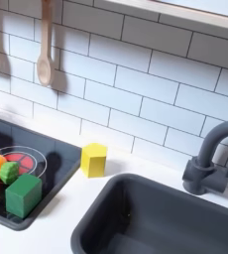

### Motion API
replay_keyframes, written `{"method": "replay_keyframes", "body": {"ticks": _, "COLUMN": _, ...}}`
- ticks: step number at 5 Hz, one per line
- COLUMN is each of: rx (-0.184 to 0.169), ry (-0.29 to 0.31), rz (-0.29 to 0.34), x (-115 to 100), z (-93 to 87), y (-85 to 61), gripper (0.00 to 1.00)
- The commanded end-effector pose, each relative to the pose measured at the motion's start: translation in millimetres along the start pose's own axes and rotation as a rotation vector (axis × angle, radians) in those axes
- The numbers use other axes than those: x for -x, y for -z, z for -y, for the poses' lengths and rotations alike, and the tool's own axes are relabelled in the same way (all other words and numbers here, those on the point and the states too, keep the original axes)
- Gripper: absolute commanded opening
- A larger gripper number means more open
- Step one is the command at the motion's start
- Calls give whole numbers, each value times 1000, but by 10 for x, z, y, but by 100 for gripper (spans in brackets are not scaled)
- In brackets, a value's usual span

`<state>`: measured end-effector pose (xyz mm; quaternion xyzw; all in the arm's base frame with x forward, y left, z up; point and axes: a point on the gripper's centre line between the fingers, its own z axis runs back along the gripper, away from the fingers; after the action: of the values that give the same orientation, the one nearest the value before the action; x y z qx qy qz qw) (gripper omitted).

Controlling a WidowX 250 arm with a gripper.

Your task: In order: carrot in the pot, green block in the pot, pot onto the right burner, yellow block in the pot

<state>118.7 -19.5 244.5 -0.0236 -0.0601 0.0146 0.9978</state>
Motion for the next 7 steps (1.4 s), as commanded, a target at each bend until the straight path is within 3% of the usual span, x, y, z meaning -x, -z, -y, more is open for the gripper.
{"method": "replay_keyframes", "body": {"ticks": 1, "rx": 0, "ry": 0, "rz": -2, "x": 2, "z": 0, "y": 4, "gripper": 100}}
{"method": "replay_keyframes", "body": {"ticks": 4, "rx": 52, "ry": -41, "rz": 12, "x": -389, "z": -73, "y": 140, "gripper": 100}}
{"method": "replay_keyframes", "body": {"ticks": 5, "rx": 64, "ry": -99, "rz": 33, "x": -570, "z": -84, "y": 185, "gripper": 100}}
{"method": "replay_keyframes", "body": {"ticks": 7, "rx": 117, "ry": -364, "rz": 85, "x": -1003, "z": -296, "y": 327, "gripper": 100}}
